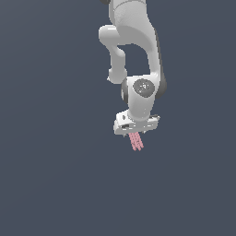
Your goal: Pick up the object and move it to a goal position.
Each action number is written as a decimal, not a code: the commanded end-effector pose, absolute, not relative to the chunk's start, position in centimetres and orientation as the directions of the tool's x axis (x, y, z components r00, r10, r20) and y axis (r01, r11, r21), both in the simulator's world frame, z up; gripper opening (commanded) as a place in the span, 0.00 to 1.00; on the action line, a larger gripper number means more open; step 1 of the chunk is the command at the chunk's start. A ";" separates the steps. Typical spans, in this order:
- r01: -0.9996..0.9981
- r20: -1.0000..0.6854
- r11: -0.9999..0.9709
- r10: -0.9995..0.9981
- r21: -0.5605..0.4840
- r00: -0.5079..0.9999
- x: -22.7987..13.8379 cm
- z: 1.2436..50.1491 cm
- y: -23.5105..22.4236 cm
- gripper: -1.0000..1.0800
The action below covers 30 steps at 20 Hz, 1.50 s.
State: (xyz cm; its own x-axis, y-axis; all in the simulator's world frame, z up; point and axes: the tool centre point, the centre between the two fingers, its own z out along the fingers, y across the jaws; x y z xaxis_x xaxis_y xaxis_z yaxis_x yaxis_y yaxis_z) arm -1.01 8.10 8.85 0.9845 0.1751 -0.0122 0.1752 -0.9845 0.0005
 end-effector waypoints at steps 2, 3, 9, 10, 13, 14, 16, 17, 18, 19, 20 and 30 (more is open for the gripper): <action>0.199 -0.002 -0.980 0.199 0.000 0.980 -1.0 8.2 9.2 0.96; 0.203 -0.001 -0.979 0.203 0.000 0.979 -1.0 8.1 9.3 0.96; 0.203 -0.002 -0.979 0.203 0.000 0.979 -1.1 7.7 9.3 0.96; 0.203 -0.002 -0.979 0.203 0.000 0.979 -1.1 7.5 9.3 0.96; 0.204 -0.002 -0.979 0.204 0.000 0.979 -1.1 6.4 9.4 0.96; 0.204 -0.002 -0.979 0.204 0.000 0.979 -1.1 5.9 9.4 0.96; 0.204 -0.001 -0.979 0.204 0.000 0.979 -1.2 4.8 9.4 0.96; 0.205 -0.001 -0.979 0.205 0.000 0.979 -1.2 4.3 9.4 0.96; 0.205 -0.001 -0.979 0.205 0.000 0.979 -1.2 3.9 9.4 0.96; 0.205 -0.001 -0.979 0.205 0.000 0.979 -1.2 3.6 9.4 0.96; 0.206 0.000 -0.979 0.206 0.000 0.979 -1.2 3.4 9.4 0.96; 0.206 0.000 -0.979 0.206 0.000 0.979 -1.1 3.0 9.4 0.00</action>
